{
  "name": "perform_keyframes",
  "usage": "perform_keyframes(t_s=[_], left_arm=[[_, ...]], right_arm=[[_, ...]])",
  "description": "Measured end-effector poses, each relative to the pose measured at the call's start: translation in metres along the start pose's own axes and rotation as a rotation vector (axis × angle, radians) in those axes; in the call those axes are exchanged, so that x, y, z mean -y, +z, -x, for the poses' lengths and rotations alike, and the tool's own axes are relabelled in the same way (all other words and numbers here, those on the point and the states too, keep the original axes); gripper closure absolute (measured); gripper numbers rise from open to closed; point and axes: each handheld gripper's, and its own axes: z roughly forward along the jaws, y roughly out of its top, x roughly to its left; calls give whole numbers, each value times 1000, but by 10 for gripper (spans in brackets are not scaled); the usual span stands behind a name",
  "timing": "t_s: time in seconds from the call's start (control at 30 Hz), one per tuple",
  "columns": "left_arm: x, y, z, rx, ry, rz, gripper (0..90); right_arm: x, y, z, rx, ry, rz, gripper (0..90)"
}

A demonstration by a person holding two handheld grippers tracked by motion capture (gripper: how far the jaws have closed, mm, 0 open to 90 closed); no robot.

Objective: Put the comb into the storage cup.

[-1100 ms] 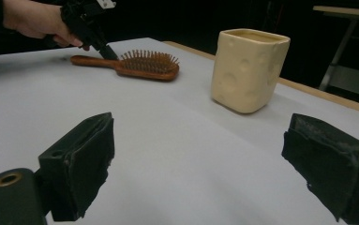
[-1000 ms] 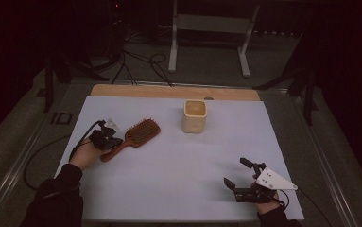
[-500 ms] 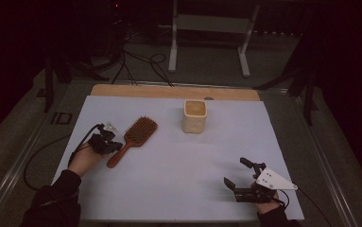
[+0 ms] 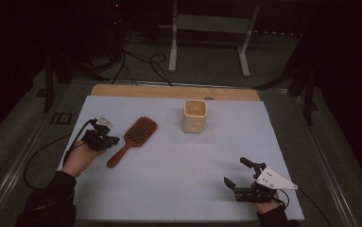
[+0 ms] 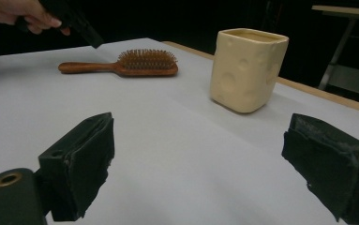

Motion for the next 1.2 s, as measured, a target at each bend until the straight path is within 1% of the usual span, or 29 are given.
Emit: perform_keyframes(t_s=[0.1,0.13,0.17,0.2,0.23,0.27,0.3,0.43,0.47,0.53,0.6,0.67,0.7,0.73,0.77,0.83,0.87,0.9,0.93,0.97,1.03,1.07,1.1,1.13,1.2], left_arm=[[-6,-10,2,3,-15,15,873],[-7,-14,3,-1,-15,20,870],[-9,-17,3,-2,-26,25,869],[-11,-19,4,6,-30,30,869],[-12,-22,5,12,-33,40,848],[-14,-24,7,18,-37,35,838],[-16,-26,9,22,-36,35,813],[-23,-31,17,9,-24,17,685],[-25,-32,19,4,-23,10,646],[-28,-33,23,-3,-20,-1,530],[-30,-33,25,-5,-18,-13,465],[-32,-31,29,-17,-12,-24,370],[-33,-30,30,-13,-16,-27,338],[-34,-29,31,-12,-23,-28,283],[-34,-28,31,-9,-33,-30,255],[-35,-25,32,7,-50,-42,165],[-35,-22,33,10,-57,-50,145],[-35,-19,33,3,-62,-57,103],[-35,-17,33,8,-67,-66,66],[-34,-14,34,15,-71,-72,54],[-31,-7,34,20,-80,-80,1],[-30,-3,34,21,-79,-81,2],[-28,1,34,10,-71,-80,2],[-26,5,34,-1,-53,-89,2],[-22,14,32,12,-59,-116,2]], right_arm=[[0,0,1,1,0,2,89],[0,0,0,2,4,2,89],[0,0,1,3,2,2,89],[0,0,1,4,1,0,90],[0,0,1,4,3,0,89],[0,0,1,5,4,1,90],[0,0,1,5,6,2,90],[0,0,2,8,6,1,89],[0,0,1,8,8,2,89],[0,0,1,7,6,5,90],[0,0,1,7,3,2,89],[0,0,1,6,7,3,90],[0,0,1,7,3,5,89],[0,0,1,6,4,2,89],[0,0,1,6,3,2,89],[0,0,1,6,6,4,89],[0,0,1,5,5,6,89],[0,0,1,5,4,4,89],[0,0,1,5,2,1,90],[0,0,1,5,3,1,90],[0,0,1,4,6,3,89],[0,0,0,3,4,3,89],[0,0,0,4,2,1,89],[0,1,0,3,1,-1,90],[0,0,0,2,5,1,89]])
